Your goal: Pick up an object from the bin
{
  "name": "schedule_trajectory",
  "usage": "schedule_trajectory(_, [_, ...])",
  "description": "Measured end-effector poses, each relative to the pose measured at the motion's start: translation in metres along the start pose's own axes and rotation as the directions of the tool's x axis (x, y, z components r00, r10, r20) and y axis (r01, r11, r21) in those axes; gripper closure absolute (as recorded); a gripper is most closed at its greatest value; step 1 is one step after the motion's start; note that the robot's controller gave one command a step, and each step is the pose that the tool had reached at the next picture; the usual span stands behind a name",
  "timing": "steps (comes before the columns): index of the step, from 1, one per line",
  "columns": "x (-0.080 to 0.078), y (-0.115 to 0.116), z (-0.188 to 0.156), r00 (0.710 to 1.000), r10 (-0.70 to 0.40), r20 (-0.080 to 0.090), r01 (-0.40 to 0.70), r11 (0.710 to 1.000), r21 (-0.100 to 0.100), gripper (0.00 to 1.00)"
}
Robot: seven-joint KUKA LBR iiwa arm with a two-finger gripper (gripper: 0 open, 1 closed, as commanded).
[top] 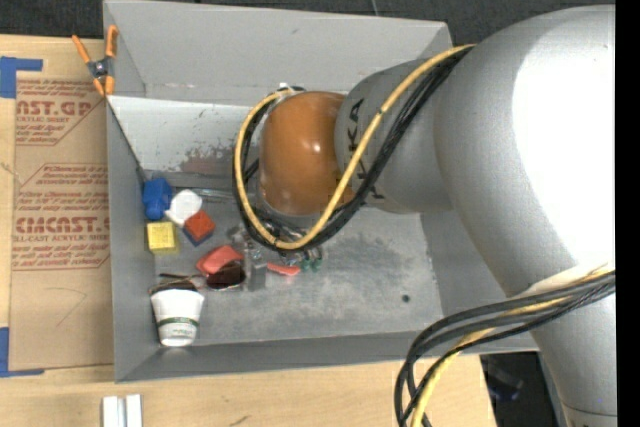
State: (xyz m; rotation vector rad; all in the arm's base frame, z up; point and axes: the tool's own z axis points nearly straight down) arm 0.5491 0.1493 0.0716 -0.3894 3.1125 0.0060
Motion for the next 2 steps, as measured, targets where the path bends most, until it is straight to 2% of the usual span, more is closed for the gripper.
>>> schedule_trajectory(1, [-0.011,0.003,-0.013,1.0,-0.01,-0.001,0.01,1.0,0.0,1.0])
schedule_trajectory(2, [-0.012,0.003,-0.065,1.0,-0.011,-0.005,0.011,1.0,0.001,1.0])
